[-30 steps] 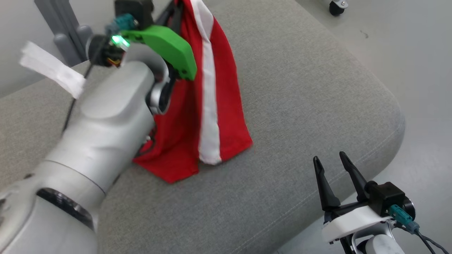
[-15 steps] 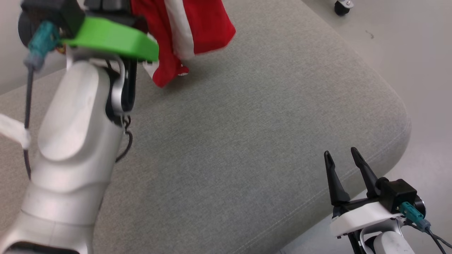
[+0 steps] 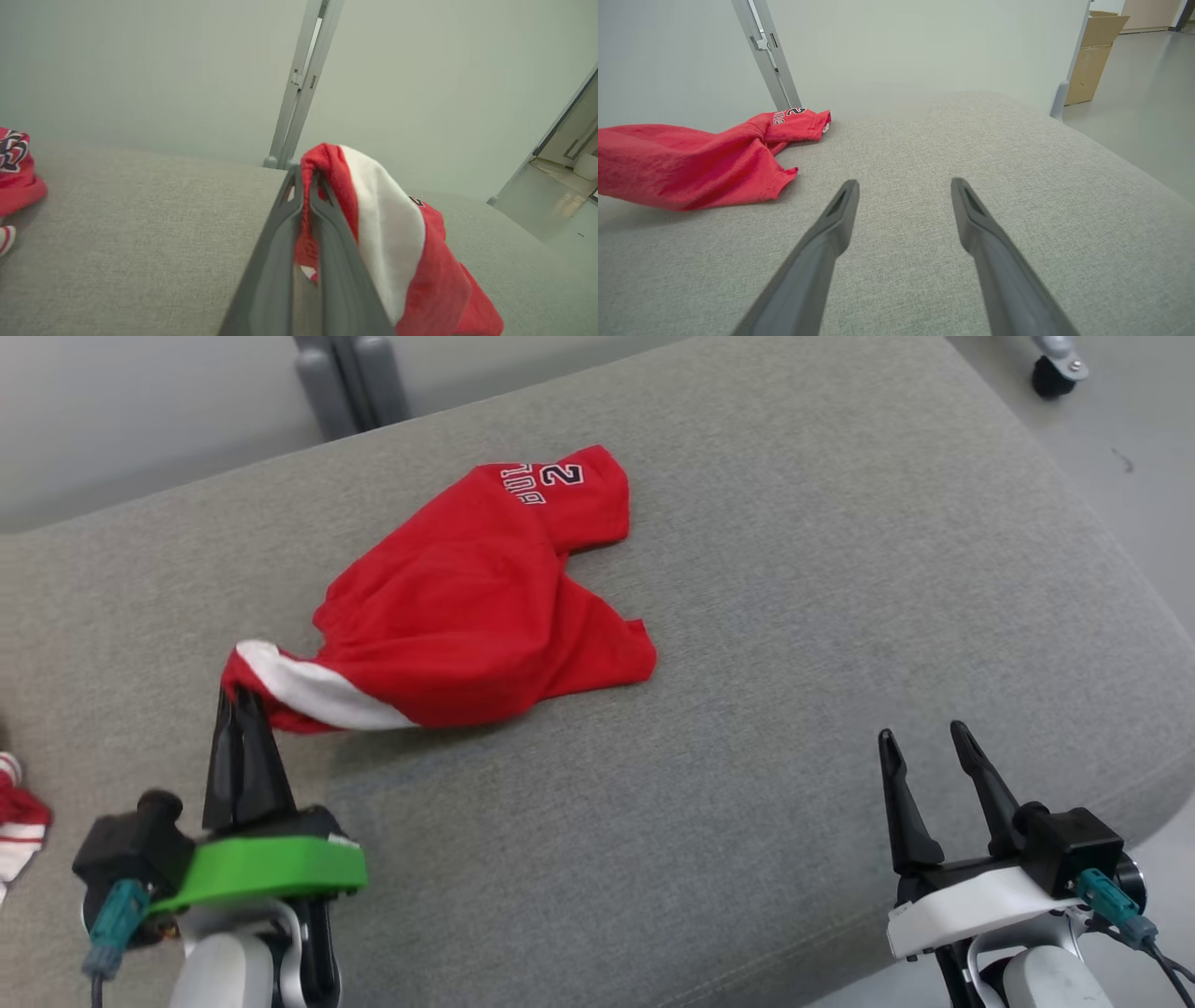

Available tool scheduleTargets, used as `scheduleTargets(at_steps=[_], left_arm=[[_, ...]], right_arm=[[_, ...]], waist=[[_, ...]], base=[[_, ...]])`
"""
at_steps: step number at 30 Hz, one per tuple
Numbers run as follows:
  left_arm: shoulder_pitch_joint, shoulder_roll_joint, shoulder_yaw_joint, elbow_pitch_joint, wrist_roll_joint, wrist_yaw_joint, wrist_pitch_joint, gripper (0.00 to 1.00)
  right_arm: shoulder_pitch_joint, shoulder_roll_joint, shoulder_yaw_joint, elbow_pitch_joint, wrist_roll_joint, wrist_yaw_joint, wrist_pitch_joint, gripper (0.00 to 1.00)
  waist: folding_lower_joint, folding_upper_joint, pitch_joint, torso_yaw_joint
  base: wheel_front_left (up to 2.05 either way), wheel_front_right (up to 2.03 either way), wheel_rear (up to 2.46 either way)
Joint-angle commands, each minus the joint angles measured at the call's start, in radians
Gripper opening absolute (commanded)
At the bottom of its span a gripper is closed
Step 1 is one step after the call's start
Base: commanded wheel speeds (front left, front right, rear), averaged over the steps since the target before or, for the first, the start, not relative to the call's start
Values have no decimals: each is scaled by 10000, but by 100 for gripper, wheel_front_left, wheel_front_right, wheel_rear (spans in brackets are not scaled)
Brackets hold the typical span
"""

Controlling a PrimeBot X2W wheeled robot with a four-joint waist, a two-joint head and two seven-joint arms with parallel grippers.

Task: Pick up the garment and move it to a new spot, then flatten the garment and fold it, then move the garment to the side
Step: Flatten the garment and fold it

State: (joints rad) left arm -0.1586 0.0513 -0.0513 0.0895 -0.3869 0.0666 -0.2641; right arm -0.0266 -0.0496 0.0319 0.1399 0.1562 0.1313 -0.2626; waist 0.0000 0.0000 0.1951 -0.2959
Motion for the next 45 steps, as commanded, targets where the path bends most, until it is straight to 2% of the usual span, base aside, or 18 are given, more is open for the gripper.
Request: scheduleTargets(at_steps=[1,4,8,9,11,12,17,22,26,31,33,37,41,45], left_arm=[[471,-1,-16,-108,-280,100,-4,0],[1252,3,-58,-284,-595,168,-4,0],[2015,0,-405,-250,-790,45,-4,0],[2109,-1,-492,-226,-683,37,-4,15],[2391,3,-705,-84,-709,-24,-4,77],[2527,6,-789,-24,-671,-49,-4,100],[3108,7,-782,138,-246,14,-4,100],[3715,6,-11,-520,581,276,-3,100],[3199,1,76,-1265,1238,-21,-3,100],[1944,3,-1212,-964,1706,-759,2,100],[837,9,-2310,15,1973,-1129,5,100],[-540,18,-3691,1459,1956,-1423,362,100],[-1605,27,-4709,2780,1464,-1390,773,100],[-2529,25,-5152,4080,927,-797,1203,100]], right_arm=[[25,-16,-11,-24,-101,-10,-33,100],[60,-16,-4,-31,-203,-12,-33,100],[235,-13,-45,-33,-328,-10,-33,100],[253,-16,-59,-35,-360,-12,-33,100],[268,-17,-58,-33,-412,-12,-34,100],[297,-17,-68,-26,-433,-10,-33,100],[345,-17,-67,-30,-471,-10,-33,100],[365,-16,-36,-39,-454,-10,-34,100],[303,-13,23,-22,-352,-10,-33,100],[146,-17,312,40,-223,-12,-33,100],[-16,-14,462,41,-130,-12,-33,100],[-171,-16,618,71,-23,-12,-34,100],[-256,-10,694,96,112,-10,-34,100],[-270,-10,701,109,258,-10,-34,100]], waist=[[0,0,8,670],[0,0,-49,977],[0,0,-152,1324],[0,0,-165,1391],[0,0,-199,1498],[0,0,-218,1541],[0,0,-303,1605],[0,0,-336,1533],[0,0,-321,1441],[0,0,-264,1137],[0,0,-149,794],[0,0,7,220],[0,0,153,-371],[0,0,296,-835]], base=[[0,0,0],[0,0,0],[0,0,0],[0,0,0],[0,0,0],[0,0,0],[0,0,0],[0,0,0],[0,0,0],[0,0,0],[0,0,0],[0,0,0],[0,0,0],[0,0,0]])
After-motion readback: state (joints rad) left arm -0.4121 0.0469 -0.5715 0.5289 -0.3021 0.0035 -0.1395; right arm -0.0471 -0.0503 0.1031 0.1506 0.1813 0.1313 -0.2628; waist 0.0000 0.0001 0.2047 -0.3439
